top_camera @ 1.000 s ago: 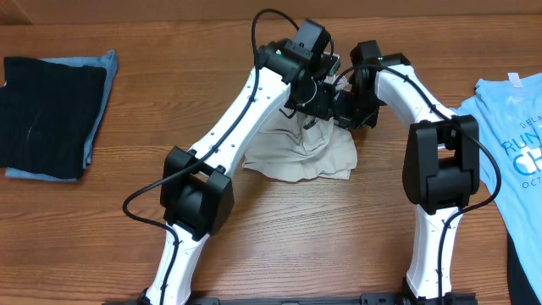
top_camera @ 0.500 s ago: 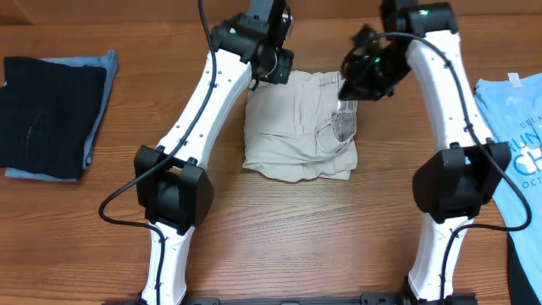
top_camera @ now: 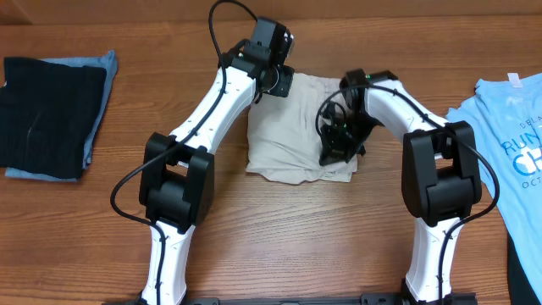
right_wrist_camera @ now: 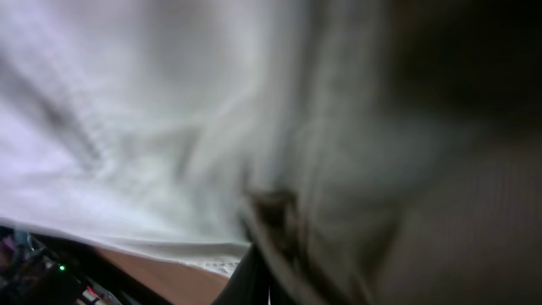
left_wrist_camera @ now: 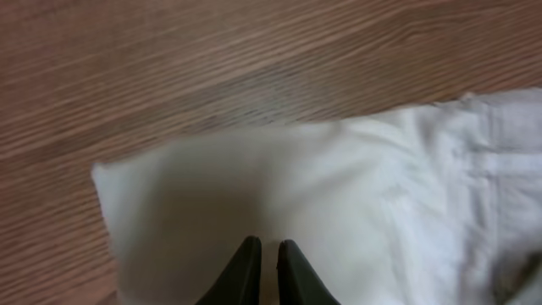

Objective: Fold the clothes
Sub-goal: 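Flatten the folded shorts square with both grippers pressing down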

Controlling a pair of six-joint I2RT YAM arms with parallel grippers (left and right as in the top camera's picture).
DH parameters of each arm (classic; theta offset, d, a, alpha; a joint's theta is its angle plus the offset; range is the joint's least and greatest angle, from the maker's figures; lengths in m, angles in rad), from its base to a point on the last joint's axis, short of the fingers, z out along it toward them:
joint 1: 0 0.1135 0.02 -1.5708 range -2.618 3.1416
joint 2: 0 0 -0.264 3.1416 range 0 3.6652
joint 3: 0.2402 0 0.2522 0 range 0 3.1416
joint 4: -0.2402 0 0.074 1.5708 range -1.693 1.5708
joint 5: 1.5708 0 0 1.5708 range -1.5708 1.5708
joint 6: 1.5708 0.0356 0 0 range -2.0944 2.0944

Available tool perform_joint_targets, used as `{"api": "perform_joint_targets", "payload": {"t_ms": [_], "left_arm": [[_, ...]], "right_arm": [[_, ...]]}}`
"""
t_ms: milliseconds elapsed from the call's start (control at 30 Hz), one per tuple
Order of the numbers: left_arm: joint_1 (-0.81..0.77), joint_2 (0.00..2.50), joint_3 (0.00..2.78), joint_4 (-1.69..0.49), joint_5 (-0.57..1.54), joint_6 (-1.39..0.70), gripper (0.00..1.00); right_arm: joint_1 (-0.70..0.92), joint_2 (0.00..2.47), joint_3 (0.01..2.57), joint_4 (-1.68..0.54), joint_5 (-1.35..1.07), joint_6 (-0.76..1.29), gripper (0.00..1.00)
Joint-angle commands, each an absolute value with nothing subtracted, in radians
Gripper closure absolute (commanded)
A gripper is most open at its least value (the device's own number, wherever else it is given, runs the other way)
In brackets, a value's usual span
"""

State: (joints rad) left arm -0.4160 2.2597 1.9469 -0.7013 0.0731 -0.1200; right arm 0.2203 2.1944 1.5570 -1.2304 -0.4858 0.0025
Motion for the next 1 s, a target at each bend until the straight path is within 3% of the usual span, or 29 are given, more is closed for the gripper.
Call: {"api": "perform_joint_targets", "payload": {"t_ms": [0, 267, 333, 400, 533, 633, 800, 967], "left_arm": [[-0.385, 2.278, 1.843, -0.604, 0.066, -0.101, 0.89], [-0.336, 2.357, 1.824, -0.471, 0.067, -0.101, 0.89], [-0.326, 2.355, 1.842, -0.435, 0.068, -0.105, 0.96], [-0.326, 2.338, 1.933, -0.519, 0.068, -0.108, 0.96], [-0.321, 2.255, 2.224, -0.904, 0.068, -0.183, 0.96], [-0.319, 2.248, 2.279, -0.977, 0.07, -0.159, 0.95], [-0.316, 2.279, 2.17, -0.956, 0.07, -0.134, 0.93], [-0.3, 2.341, 2.127, -0.922, 0.072, -0.113, 0.91]], "right_arm": [[0.196, 2.175, 1.397, -1.169, -0.4, 0.061, 0.96], [0.194, 2.175, 1.25, -1.021, -0.35, 0.084, 0.96], [0.194, 2.175, 1.25, -1.014, -0.323, 0.107, 0.96], [0.194, 2.175, 1.252, -1.01, -0.323, 0.106, 0.96], [0.194, 2.175, 1.325, -1.081, -0.339, 0.104, 0.96], [0.204, 2.162, 1.475, -1.2, -0.42, 0.063, 0.96], [0.347, 2.08, 1.642, -1.315, -0.458, -0.02, 0.96], [0.641, 1.918, 1.642, -1.299, -0.045, 0.011, 0.93]]}}
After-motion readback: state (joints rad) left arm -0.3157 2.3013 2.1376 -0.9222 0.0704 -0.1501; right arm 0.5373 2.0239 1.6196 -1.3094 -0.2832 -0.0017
